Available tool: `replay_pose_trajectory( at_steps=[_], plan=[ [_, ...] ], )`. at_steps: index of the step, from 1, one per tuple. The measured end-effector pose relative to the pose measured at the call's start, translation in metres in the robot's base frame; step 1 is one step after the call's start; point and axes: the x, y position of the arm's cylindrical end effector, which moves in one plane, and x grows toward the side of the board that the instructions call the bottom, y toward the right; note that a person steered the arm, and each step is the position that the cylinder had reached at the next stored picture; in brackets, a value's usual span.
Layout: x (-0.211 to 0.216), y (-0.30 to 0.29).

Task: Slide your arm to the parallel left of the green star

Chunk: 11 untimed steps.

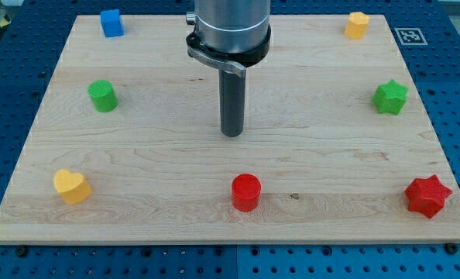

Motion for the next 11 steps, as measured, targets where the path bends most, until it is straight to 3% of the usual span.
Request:
replay_pose_trajectory(
  at_steps=[1,3,4,11],
  plan=[
    [-0.01,0.0],
    [-0.101,0.001],
    [-0.112,0.001],
    [-0.078,0.051]
  ],
)
